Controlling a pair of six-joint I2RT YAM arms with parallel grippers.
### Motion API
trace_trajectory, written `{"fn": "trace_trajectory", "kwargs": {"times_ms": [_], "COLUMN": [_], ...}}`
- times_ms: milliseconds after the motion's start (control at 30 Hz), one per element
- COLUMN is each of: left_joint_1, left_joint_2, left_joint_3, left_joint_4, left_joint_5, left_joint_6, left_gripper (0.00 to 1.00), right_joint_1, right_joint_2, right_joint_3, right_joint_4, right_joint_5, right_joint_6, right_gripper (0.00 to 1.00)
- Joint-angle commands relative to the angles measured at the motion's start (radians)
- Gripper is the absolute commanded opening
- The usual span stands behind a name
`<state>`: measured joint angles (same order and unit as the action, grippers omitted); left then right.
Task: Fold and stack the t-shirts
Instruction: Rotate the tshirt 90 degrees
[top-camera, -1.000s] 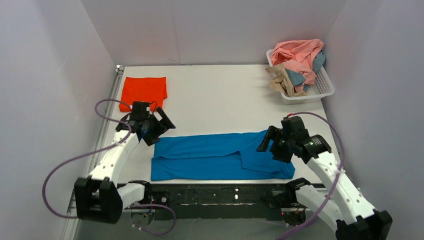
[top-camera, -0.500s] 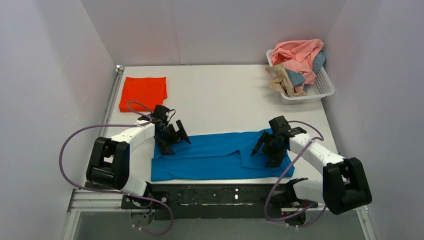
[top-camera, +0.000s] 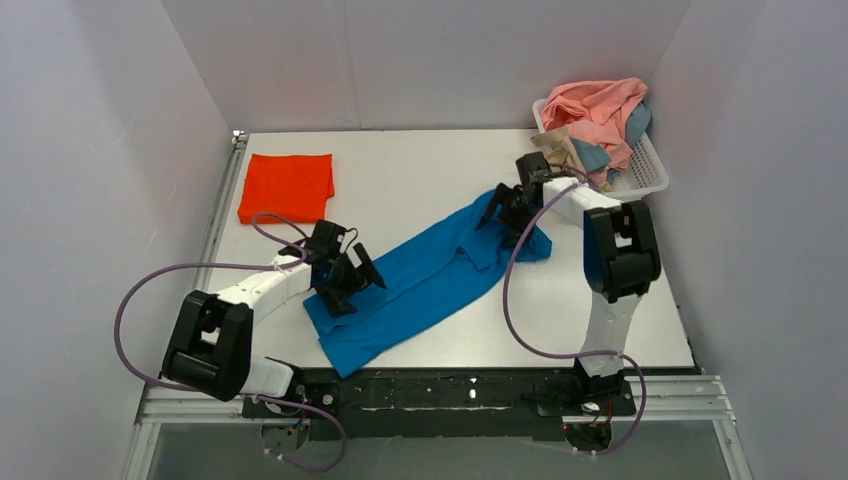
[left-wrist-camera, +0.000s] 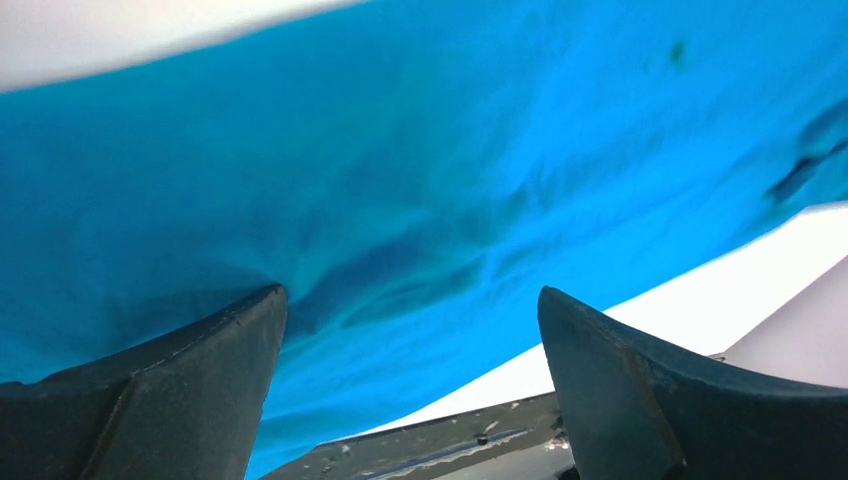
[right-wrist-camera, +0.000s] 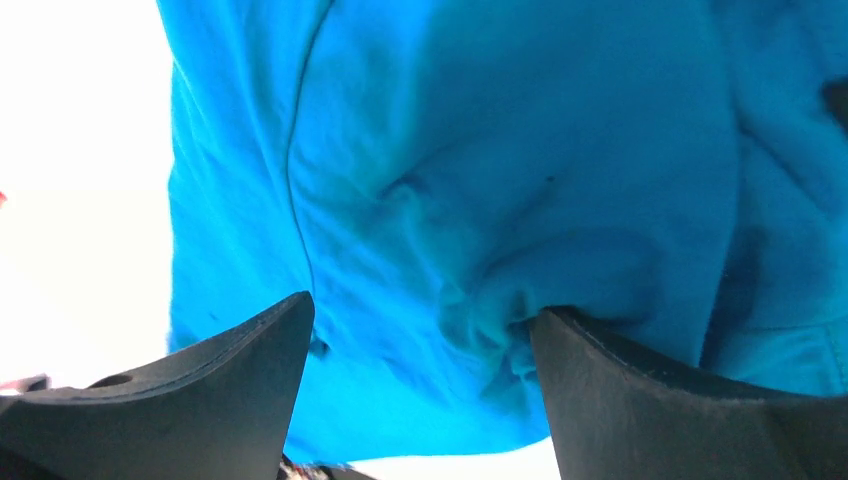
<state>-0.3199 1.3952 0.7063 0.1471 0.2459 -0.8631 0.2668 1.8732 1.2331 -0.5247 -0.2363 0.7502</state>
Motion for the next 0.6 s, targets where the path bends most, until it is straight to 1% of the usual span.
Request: {"fn": "trace_trajectory", "kwargs": {"times_ms": [0,67,167,267,367,433,567], "left_joint_1": [-0.117,-0.185,-0.265,-0.321,-0.377,-0.413,-0.482], "left_joint_2": [0.001,0.02,0.096,0.209,0.303,0.35,0.419], "left_joint_3": [-0.085,-0.09,-0.053,0.011,0.08,0.122,0.214], "left_joint_4": [-0.032,0.022,0.069,0.114,0.134,0.148,0.115], "left_joint_5": [-0.032,-0.051,-0.084,-0.059,-0.019,0.001,-0.012], "left_joint_6": [-0.184,-0.241,-0.283,-0.32,-0.354,-0.367,-0.352], "left_gripper": [0.98,0.98,0.98,0.98,0.98,0.98,0.98], "right_joint_1": [-0.012,-0.012,-0.012,-0.007,0.002,0.011,0.021], "right_joint_2": [0.226,0.303,0.427,0.584,0.722,0.784,0.801], "right_joint_3": [0.318,0.442,0.628,0.873,1.053,1.16,1.172], "right_joint_4": [-0.045,-0.062,-0.09,-0.169,-0.183,-0.175,-0.013], "right_joint_5": [-0.074,-0.104,-0.174,-0.257,-0.345,-0.373,-0.401], "right_joint_6": [-0.129,-0.136,-0.163,-0.175,-0.136,-0.111,-0.034], "right_gripper": [0.86,0.86,0.86,0.86,0.86,0.87,0.87]}}
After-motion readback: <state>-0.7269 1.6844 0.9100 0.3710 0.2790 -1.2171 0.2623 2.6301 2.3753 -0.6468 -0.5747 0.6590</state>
